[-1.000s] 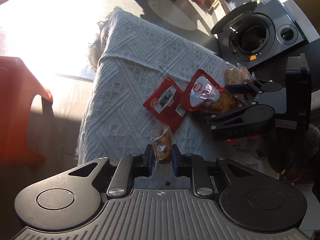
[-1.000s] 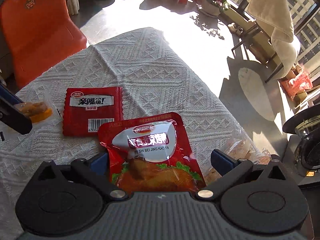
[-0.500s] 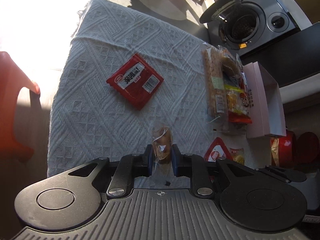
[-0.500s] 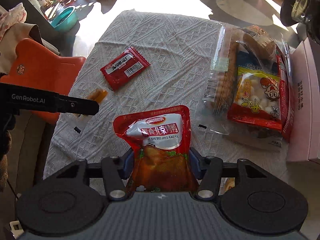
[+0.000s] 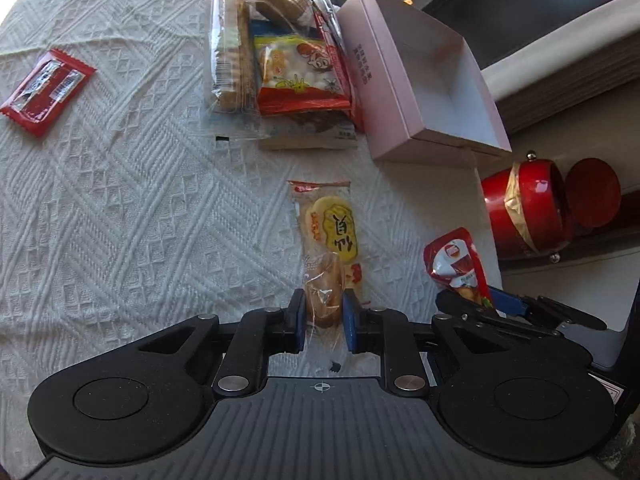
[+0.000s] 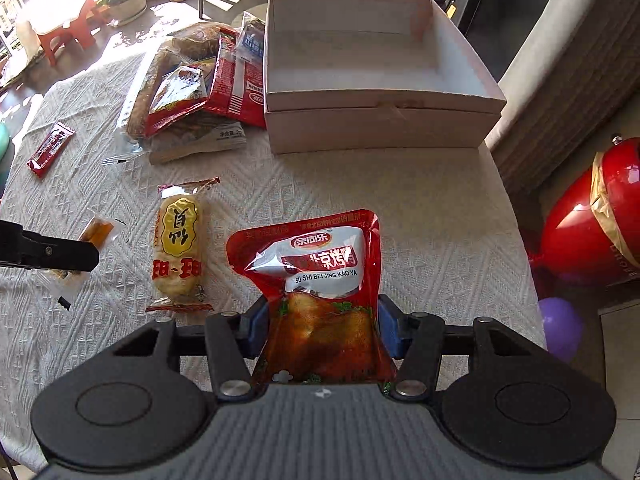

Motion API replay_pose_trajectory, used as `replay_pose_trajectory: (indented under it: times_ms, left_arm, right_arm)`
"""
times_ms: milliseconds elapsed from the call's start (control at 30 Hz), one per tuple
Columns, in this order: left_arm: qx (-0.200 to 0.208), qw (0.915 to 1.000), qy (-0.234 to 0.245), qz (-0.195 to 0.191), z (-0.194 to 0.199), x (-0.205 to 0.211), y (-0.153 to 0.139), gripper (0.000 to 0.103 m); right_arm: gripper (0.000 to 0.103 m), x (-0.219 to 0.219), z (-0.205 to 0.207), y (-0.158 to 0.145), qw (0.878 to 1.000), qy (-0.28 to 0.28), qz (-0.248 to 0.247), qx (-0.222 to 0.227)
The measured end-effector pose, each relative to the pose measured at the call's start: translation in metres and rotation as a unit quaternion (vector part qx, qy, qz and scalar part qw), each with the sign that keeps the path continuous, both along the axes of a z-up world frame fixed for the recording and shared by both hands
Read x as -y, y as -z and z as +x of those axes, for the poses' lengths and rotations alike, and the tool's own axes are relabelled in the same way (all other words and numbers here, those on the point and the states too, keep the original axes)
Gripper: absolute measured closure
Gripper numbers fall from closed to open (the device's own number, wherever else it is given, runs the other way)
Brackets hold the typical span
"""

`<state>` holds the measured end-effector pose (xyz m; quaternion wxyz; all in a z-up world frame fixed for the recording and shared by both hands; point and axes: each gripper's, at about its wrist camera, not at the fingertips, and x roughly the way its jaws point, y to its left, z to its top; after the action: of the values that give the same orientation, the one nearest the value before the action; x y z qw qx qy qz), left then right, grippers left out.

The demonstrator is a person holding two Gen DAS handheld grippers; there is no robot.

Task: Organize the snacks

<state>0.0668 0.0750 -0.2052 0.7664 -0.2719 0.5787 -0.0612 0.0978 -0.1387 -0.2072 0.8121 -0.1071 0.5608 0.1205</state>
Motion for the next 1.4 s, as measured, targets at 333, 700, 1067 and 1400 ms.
replay_pose_trajectory:
  times_ms: [333, 700, 1067, 1400]
  left_arm:
    - [-0.011, 0.9996, 0.009, 0.025, 0.000, 0.053, 0.002, 0.081]
    - [-0.026, 0.9883, -0.094, 0.117, -0.020, -0.004, -0.019, 0.080]
    - [-0.043, 0.9826, -0.112, 0.142, -0.032, -0.027, -0.015, 0.080]
    - [-0.054, 0.9878, -0.060, 0.133, -0.024, -0.016, -0.010, 0.080]
  right_arm:
    - [0.032, 0.039, -0.003, 0.007, 0.999, 0.015, 0.039, -0.017]
    - [0.024, -0.014, 0.000, -0.004, 0.991, -0.066, 0.110, 0.029]
    - [0.024, -0.094, 0.017, 0.006, 0.984, -0.133, 0.116, 0.039]
    - [0.068, -0.096, 0.012, 0.015, 0.989, -0.122, 0.083, -0.022]
